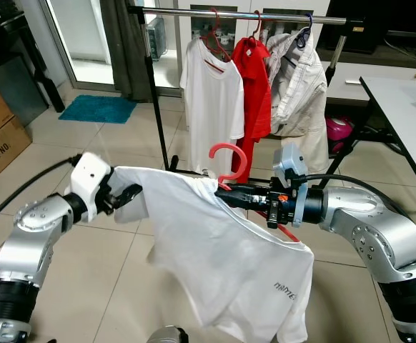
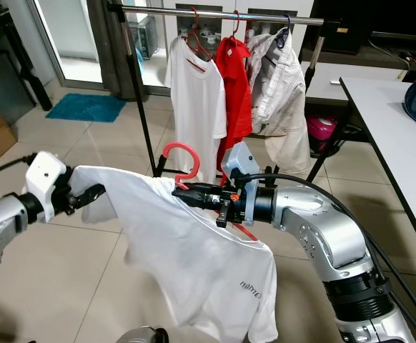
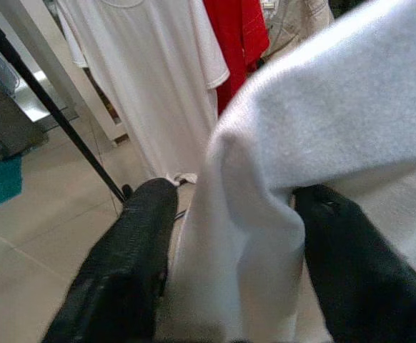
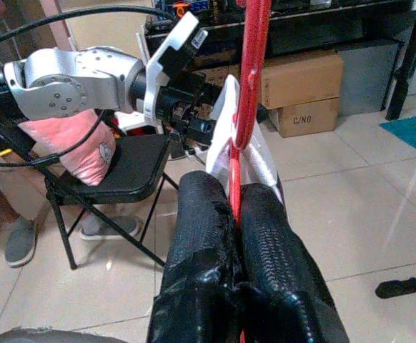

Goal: Hang hanger

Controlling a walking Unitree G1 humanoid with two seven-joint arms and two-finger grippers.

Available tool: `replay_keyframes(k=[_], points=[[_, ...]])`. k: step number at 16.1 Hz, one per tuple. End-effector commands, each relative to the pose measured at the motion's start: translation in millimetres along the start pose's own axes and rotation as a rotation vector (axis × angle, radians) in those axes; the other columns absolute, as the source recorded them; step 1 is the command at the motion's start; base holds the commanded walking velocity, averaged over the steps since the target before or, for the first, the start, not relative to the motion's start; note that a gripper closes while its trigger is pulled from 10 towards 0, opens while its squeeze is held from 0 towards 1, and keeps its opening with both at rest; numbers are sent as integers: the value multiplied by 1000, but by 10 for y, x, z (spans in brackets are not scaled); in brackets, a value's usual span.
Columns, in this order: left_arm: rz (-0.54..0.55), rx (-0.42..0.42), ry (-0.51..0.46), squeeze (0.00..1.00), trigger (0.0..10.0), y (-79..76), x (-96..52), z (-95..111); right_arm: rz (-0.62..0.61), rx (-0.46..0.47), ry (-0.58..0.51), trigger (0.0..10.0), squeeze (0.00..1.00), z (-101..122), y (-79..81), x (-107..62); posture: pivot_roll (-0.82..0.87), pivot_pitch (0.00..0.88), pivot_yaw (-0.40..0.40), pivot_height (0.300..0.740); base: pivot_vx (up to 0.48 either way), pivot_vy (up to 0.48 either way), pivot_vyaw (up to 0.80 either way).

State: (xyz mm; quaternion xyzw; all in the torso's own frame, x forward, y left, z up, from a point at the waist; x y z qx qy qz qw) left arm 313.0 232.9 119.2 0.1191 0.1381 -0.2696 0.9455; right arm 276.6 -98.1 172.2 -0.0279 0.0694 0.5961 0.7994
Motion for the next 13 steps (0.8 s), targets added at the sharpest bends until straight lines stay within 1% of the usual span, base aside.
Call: replay_keyframes(k=[1,7,8,13], points=[[-2,20,20,0,0,21,-20,-19,16,-37,-28,10000,0,106,23,-25,-21,0,68,740,0,0,0],[14,0,58,0,0,36,-29,-98,24,-35,-25,10000,0,104,36,-31,-25,0,71,740,0,0,0],[28,-18,69,0,0,54,-32,-123,24,-33,-25,10000,0,103,38,-34,-25,0,71,740,0,0,0],[32,-59,49,0,0,83,-52,-132,18,-30,-32,10000,0,106,27,-41,-23,0,72,740,0,0,0]])
Point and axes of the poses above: a point about 5 cm out from each wrist's last joint towards the gripper, its own x axis pointing out of the wrist towards the gripper, its own z axis along the axis of the wrist's last joint, y = z × x, the point moved 2 cm from there along x, pointing out of the wrist towards the gripper, and after that the axes turned 5 degrees about -x, right-handed, at the moved point
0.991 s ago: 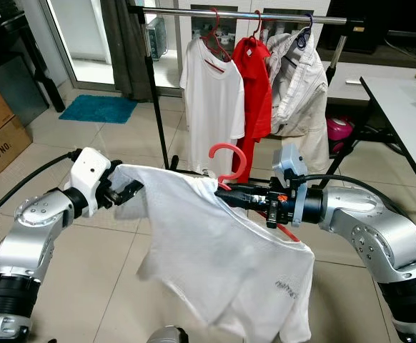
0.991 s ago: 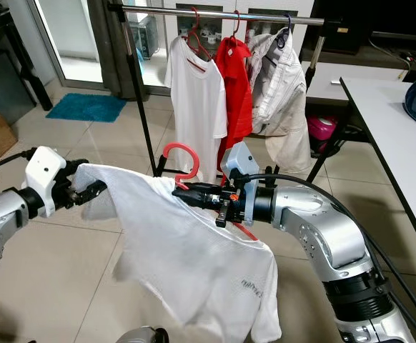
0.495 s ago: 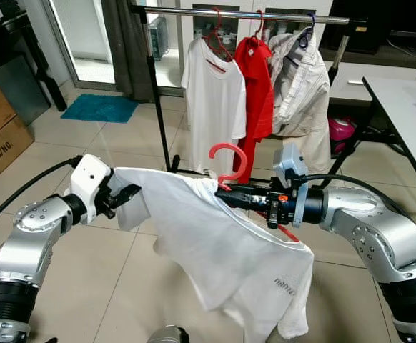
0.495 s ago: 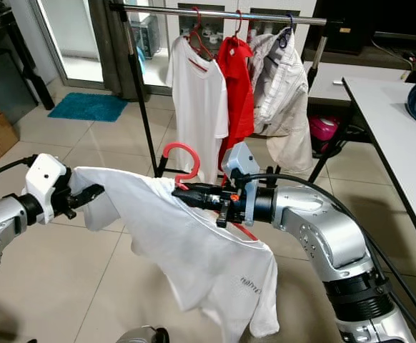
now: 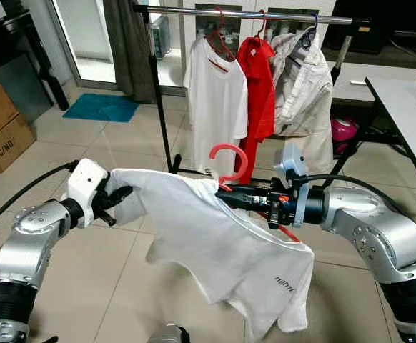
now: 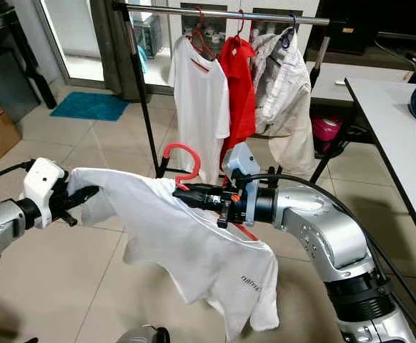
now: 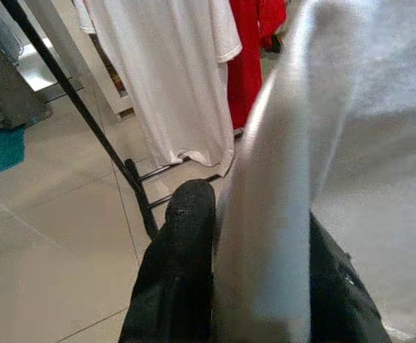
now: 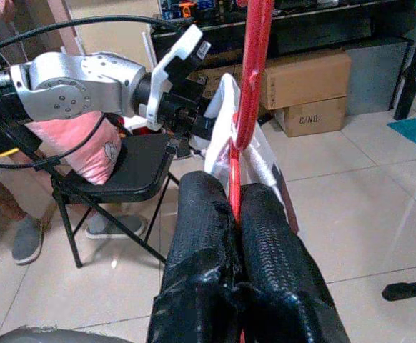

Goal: Hang hanger

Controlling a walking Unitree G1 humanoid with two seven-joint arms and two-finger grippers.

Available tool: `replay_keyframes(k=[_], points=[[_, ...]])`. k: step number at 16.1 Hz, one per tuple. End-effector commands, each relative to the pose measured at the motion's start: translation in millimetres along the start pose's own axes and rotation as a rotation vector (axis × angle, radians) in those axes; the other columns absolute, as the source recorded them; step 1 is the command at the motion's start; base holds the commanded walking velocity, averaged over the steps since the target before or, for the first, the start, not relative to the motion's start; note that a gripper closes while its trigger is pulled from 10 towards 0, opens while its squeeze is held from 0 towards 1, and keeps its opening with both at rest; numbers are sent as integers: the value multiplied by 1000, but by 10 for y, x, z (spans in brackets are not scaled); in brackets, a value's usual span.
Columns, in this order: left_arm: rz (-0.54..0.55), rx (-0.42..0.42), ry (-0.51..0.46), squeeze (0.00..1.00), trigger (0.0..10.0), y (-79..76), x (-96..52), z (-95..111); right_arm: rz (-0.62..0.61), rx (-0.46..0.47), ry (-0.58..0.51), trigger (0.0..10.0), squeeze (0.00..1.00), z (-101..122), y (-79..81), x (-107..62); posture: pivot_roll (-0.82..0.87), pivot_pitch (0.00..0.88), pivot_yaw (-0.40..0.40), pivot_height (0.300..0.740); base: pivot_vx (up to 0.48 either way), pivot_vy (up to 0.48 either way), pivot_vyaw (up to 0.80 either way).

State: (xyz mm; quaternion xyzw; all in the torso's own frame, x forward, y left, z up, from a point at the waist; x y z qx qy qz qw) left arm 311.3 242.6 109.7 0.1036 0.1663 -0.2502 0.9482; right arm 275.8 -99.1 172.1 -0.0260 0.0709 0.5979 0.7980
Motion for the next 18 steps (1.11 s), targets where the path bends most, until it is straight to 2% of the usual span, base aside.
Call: replay_keyframes(k=[1,5,7,12,15,17,18], points=[[10,-19,-6,0,0,31,-22,-11,12,-34,-34,10000,0,110,20,-32,-23,0,72,740,0,0,0],[39,-105,-56,0,0,85,-45,16,-1,-35,-44,10000,0,126,3,-40,-22,0,73,740,0,0,0],[151,-212,-114,0,0,269,-118,29,-16,-30,-52,10000,0,132,-20,-55,-19,0,74,740,0,0,0],[421,-406,-185,0,0,634,-276,-31,-28,-26,-57,10000,0,129,-37,-71,-18,0,80,740,0,0,0],[495,-482,-191,0,0,707,-312,-88,-35,-25,-59,10000,0,129,-43,-81,-19,0,81,740,0,0,0],[594,-590,-148,0,0,749,-330,-228,-44,-27,-62,10000,0,131,-54,-95,-19,0,83,740,0,0,0],[600,-590,-140,0,0,746,-329,-244,-46,-27,-63,10000,0,133,-55,-96,-19,0,83,740,0,0,0]])
Point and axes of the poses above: a point about 5 cm out from each wrist's last joint towards the gripper, its own x axis pointing out of the wrist towards the gripper, its own z axis along the axis of the wrist's last joint, y = z × x, the point moved 2 cm from there along x, pointing out of the wrist towards the gripper, and after that the axes turned 5 degrees about -x, right-handed, at the moved point
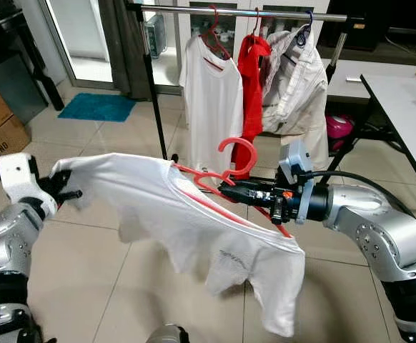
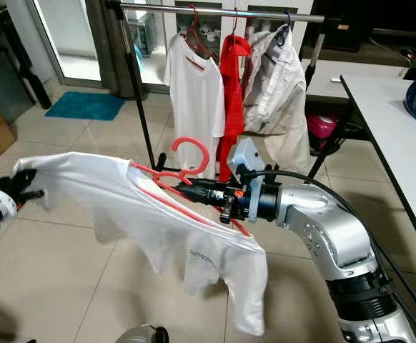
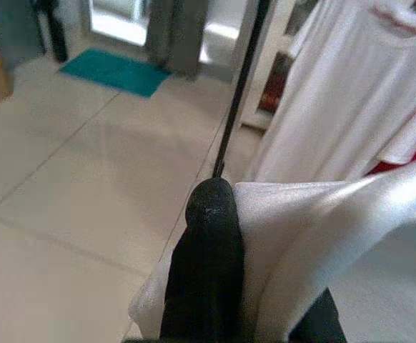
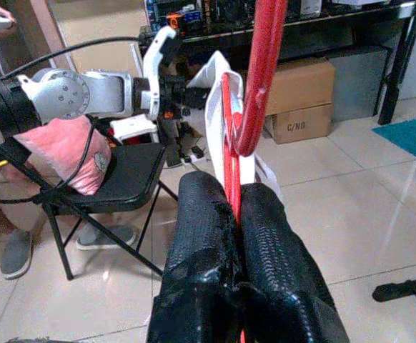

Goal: Hang hanger

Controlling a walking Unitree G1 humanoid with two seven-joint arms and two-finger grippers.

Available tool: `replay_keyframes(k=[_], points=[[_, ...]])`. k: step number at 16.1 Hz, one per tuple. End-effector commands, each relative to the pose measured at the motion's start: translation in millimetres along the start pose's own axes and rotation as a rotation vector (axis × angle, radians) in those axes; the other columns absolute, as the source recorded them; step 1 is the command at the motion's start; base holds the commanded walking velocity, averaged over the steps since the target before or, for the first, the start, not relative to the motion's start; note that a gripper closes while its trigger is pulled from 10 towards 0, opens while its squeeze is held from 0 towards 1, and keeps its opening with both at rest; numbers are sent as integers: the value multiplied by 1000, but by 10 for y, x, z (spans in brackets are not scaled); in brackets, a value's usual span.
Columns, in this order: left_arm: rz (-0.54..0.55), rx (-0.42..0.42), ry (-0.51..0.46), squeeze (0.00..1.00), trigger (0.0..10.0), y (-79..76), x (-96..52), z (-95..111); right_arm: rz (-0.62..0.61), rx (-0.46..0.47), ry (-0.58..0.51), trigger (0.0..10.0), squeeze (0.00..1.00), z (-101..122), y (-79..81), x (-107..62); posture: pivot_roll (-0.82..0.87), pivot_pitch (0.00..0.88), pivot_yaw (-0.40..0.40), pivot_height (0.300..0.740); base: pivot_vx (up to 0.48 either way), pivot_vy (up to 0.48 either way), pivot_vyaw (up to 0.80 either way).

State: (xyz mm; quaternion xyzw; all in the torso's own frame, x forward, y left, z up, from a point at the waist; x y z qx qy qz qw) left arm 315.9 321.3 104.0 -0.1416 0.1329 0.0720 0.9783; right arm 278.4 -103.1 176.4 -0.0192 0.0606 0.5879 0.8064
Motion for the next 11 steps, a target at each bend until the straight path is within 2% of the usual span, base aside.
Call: replay_keyframes(k=[1,2,3,5,6,7,8,9,11], points=[[69,-34,-8,0,0,90,-2,23,-23,-28,-39,10000,0,97,-28,-61,-19,0,83,740,0,0,0],[133,-70,-16,0,0,172,-3,1,-25,-29,-40,10000,0,100,-34,-66,-19,0,83,740,0,0,0],[136,-66,-17,0,0,170,-2,-2,-26,-29,-40,10000,0,100,-37,-69,-19,0,81,740,0,0,0],[-46,1,-25,0,0,-142,25,-2,-34,-34,-39,10000,0,100,-49,-73,-17,0,76,740,0,0,0],[-133,7,-16,0,10000,-277,19,-13,-57,-38,-46,10000,0,106,-71,-69,-17,0,75,740,0,0,0],[-229,36,-4,0,10000,-429,1,-27,-93,-36,-59,10000,0,115,-105,-64,-17,0,74,740,0,0,0],[-241,123,-29,1000,10000,-472,-16,2,-139,-30,-66,10000,0,113,-142,-64,-18,0,70,740,0,0,0],[-235,151,-43,1000,10000,-470,-19,18,-157,-26,-66,10000,0,106,-155,-64,-20,0,69,740,0,0,0],[-164,201,-73,1000,10000,-310,-65,108,-223,7,-54,10000,0,24,-167,-63,-17,0,62,740,0,0,0]])
Point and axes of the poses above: a point about 5 cm out from each wrist's last joint towards the gripper, its own x axis pointing out of the wrist towards the gripper, its own z axis along the axis of the wrist's last joint, y = z × x, the point moved 2 cm from there along x, pointing out of the wrist towards the gripper, and after that the axes turned 5 degrees about -x, right-handed, at the moved point
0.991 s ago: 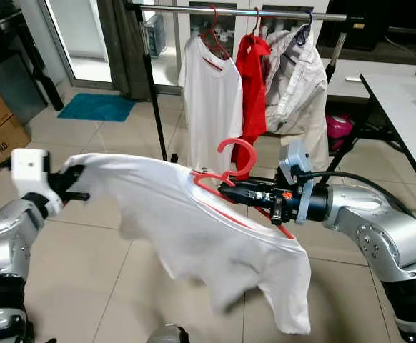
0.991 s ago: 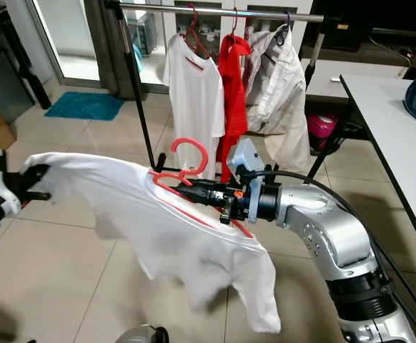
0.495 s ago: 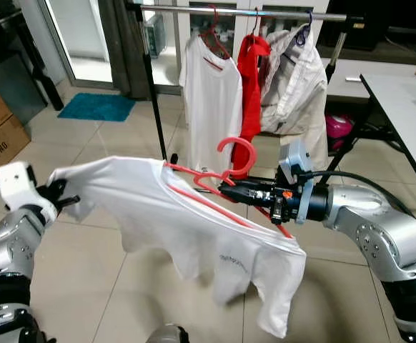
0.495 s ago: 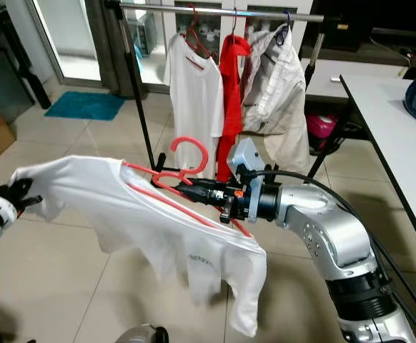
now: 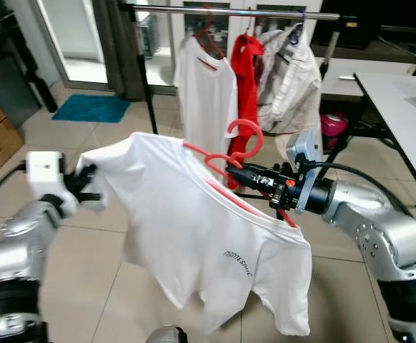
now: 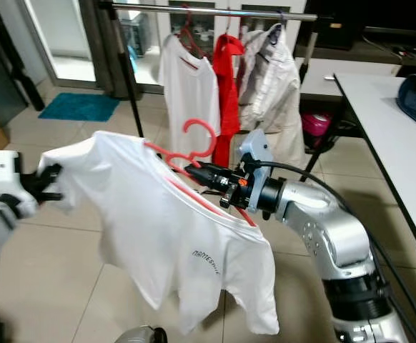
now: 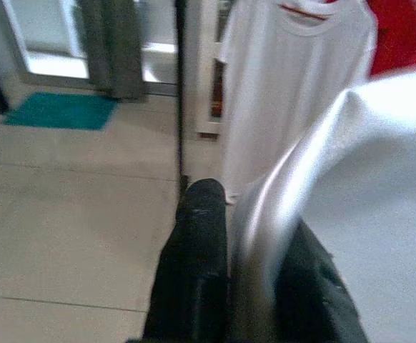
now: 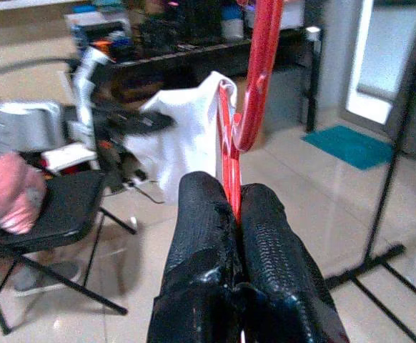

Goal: Hang hanger

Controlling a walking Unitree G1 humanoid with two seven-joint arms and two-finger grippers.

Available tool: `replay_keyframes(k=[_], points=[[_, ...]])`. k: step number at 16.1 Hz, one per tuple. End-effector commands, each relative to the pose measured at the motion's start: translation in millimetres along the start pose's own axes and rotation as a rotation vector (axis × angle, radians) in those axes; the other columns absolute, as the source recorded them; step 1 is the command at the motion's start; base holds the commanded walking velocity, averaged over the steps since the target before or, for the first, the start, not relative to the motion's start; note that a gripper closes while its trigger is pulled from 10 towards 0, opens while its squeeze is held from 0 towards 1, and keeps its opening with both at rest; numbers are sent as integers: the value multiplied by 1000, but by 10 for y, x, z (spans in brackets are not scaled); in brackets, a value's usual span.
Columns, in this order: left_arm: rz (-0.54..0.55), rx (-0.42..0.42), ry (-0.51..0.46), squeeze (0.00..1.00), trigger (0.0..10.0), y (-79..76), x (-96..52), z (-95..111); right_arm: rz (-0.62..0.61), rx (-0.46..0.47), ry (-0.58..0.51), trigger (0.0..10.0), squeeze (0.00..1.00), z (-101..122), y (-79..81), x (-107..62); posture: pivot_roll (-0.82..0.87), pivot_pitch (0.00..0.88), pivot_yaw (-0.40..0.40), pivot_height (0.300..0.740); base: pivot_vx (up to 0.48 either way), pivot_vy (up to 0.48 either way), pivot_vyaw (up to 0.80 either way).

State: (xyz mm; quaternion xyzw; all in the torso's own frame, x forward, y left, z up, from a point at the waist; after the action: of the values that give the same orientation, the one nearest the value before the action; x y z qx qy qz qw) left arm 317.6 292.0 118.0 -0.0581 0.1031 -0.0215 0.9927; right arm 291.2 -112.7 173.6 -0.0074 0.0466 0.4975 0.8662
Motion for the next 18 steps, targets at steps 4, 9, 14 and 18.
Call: replay_keyframes(k=[4,9,14,18], points=[[3,127,24,1000,10000,91,-132,50,-193,-15,81,10000,0,-180,-154,24,-15,0,63,740,0,0,0],[-614,259,12,1000,10000,-929,-77,88,-306,-43,116,10000,0,-129,-273,171,-30,0,60,740,0,0,0],[-1180,260,115,212,10000,-1769,-132,-108,-298,-44,138,10000,0,-21,-189,378,-53,0,59,740,0,0,0],[-1383,313,158,0,10000,-2090,-105,-138,-249,-57,162,10000,0,23,-57,535,-81,0,85,740,0,0,0]])
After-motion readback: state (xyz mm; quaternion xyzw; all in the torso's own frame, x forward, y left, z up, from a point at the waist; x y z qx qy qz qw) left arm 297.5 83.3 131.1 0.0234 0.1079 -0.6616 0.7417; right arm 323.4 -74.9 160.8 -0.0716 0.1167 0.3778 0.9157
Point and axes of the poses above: a point about 5 cm out from each wrist's last joint towards the gripper, its own x axis pointing out of the wrist towards the gripper, its own z axis along the axis of the wrist's last joint, y = z × x, the point moved 2 cm from there along x, pointing out of the wrist towards the gripper, and after that the axes turned 5 degrees about -x, right-handed, at the moved point
